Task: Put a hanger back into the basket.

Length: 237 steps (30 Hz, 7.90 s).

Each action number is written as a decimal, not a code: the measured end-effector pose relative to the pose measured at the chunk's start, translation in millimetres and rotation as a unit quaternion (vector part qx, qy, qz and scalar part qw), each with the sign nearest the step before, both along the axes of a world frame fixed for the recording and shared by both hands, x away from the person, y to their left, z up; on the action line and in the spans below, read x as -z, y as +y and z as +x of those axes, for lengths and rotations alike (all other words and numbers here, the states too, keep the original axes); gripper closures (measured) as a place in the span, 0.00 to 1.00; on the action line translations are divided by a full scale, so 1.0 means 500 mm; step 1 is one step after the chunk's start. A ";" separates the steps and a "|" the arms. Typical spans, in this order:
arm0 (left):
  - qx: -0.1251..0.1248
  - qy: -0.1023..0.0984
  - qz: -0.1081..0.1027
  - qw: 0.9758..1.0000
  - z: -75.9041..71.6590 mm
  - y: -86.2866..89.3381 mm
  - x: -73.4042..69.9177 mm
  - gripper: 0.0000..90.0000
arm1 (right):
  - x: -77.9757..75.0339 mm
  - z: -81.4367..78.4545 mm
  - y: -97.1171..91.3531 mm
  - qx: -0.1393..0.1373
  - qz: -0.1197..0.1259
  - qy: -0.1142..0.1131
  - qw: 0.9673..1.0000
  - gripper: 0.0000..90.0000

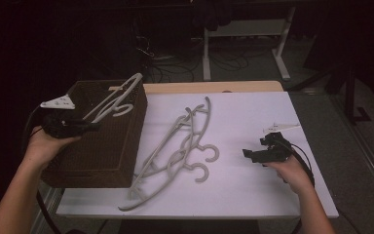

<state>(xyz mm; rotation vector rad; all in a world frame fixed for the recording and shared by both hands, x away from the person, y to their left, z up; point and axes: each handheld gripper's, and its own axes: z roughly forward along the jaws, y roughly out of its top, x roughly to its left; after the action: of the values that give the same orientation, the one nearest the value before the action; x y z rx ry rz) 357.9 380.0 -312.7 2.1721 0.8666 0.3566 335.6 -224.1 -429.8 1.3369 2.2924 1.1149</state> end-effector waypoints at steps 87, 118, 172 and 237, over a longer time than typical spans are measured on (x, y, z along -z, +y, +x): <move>0.114 0.057 -0.061 0.990 -0.071 -0.414 0.148 0.28 | -0.001 0.001 0.004 -0.005 0.002 -0.001 1.000 0.15; 0.071 0.103 0.037 0.991 -0.130 -0.406 0.257 0.48 | 0.001 0.002 0.009 -0.011 -0.005 -0.001 1.000 0.15; 0.090 0.084 0.000 0.992 -0.114 -0.430 0.151 0.91 | -0.001 0.005 -0.007 0.002 0.003 -0.003 1.000 0.15; 0.038 0.068 -0.019 0.997 -0.014 0.025 0.006 0.91 | 0.006 0.011 -0.001 0.001 -0.002 0.004 1.000 0.15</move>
<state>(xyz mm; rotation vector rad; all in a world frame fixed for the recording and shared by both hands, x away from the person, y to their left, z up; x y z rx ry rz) 350.9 392.7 -315.6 2.2065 0.8545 0.1548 341.1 -224.6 -432.6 1.3456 2.2967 1.1065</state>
